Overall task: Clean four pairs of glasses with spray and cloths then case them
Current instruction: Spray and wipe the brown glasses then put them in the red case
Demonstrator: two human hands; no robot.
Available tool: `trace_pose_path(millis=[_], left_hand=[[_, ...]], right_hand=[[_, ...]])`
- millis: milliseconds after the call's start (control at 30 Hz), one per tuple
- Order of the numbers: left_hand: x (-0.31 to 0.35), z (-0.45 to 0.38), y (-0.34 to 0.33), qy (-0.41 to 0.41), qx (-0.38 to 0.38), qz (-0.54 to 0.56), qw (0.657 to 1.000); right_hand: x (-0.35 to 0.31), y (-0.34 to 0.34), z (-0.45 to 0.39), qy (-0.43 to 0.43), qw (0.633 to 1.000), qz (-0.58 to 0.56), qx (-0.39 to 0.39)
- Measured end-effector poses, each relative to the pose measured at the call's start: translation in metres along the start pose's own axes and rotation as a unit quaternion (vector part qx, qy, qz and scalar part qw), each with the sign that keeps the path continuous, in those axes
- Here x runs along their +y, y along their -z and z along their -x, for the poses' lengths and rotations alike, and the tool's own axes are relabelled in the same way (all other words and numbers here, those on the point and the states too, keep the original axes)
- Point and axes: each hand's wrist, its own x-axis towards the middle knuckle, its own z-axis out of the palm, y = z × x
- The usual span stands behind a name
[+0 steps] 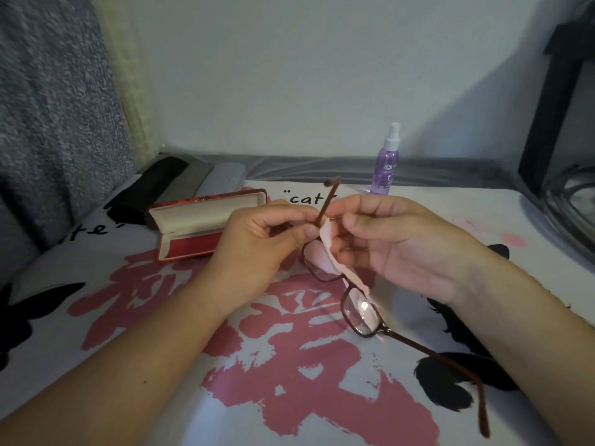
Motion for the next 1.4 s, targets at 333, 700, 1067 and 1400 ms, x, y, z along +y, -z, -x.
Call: trace_pose_path(millis=[333,700,1067,1400], left_hand=[[0.003,0.001,-0.001,-0.004,-0.005,-0.009,1.000],[0.006,0.002,-0.004,-0.014,-0.020,-0.005,1.000],[0.009,0.003,-0.003,0.000,-0.043,-0.002,0.999],[0.009,0.000,0.009,0.130,-0.085,0.121,0.981]], right_hand=[[0.016,-0.016,-0.002,-0.038,0.966,0.238,0.092],[0.014,-0.018,0.001,-0.050,0.974,0.220,0.020],[0.021,-0.013,-0.001,-0.074,0.985,0.154,-0.032],[0.021,-0.016,0.003,-0.071,0.978,0.197,-0.002]])
